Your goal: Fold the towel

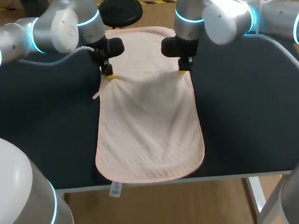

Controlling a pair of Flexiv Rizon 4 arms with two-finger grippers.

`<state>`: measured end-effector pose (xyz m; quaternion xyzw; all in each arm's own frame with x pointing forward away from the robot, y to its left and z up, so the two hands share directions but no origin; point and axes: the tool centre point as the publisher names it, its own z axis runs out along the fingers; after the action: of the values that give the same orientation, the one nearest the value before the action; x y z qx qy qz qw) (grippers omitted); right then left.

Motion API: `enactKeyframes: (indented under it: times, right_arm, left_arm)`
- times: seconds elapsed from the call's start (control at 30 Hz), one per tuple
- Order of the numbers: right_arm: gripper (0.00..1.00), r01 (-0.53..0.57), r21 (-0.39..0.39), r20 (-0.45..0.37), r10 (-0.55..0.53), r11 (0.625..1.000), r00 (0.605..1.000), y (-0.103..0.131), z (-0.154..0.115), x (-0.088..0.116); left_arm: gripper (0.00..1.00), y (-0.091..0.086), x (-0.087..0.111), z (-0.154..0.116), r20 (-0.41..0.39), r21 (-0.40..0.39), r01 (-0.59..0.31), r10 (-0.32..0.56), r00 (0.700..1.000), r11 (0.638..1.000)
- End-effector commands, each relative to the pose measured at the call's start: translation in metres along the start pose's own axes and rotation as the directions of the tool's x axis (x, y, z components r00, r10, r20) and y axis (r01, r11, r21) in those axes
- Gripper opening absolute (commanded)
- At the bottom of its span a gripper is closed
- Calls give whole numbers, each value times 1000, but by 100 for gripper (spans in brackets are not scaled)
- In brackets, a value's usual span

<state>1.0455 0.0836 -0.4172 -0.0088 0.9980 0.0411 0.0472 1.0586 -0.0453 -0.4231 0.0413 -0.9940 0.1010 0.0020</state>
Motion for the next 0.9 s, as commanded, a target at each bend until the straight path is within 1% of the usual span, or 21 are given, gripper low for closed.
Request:
enactKeyframes:
  times: [0.03,0.17,0.23,0.3,0.33,0.4,0.5,0.6,0.73,0.8,0.87,0.9]
  right_arm:
    - [0,7,-17,21,-7,1000,1000,-8,-22,9]
    - [0,20,-29,49,-19,999,999,-8,-40,5]
    - [0,38,-28,70,-36,999,997,-7,-52,2]
    - [0,58,-36,108,-53,998,993,-5,-73,-5]
    - [0,66,-37,120,-61,997,991,-4,-79,-7]
    - [0,90,-44,165,-82,995,983,-2,-103,-16]
    - [0,115,-56,233,-99,992,967,1,-136,-28]
    - [0,122,-68,299,-96,990,949,0,-169,-43]
    - [0,140,-60,399,-105,988,911,0,-214,-64]
    - [0,151,-63,437,-109,986,893,0,-232,-75]
    - [0,159,-48,476,-117,986,872,0,-249,-86]
    - [0,165,-47,490,-121,985,863,0,-257,-91]
  left_arm:
    - [0,3,9,-22,41,8,-4,3,999,1000]
    - [0,0,4,-46,88,11,-10,9,996,1000]
    - [0,-5,0,-63,129,6,-19,18,991,1000]
    - [0,-10,-5,-86,175,11,-29,26,984,1000]
    - [0,-12,-7,-92,195,11,-34,31,980,999]
    - [0,-17,-15,-115,242,30,-45,36,970,999]
    - [0,-26,-27,-146,324,37,-59,44,945,998]
    - [0,-35,-41,-177,404,34,-81,60,913,996]
    - [0,-46,-64,-213,475,24,-103,79,876,994]
    - [0,-50,-77,-231,508,22,-108,83,858,994]
    - [0,-54,-94,-249,537,21,-117,88,839,993]
    - [0,-56,-99,-259,553,10,-117,92,828,993]
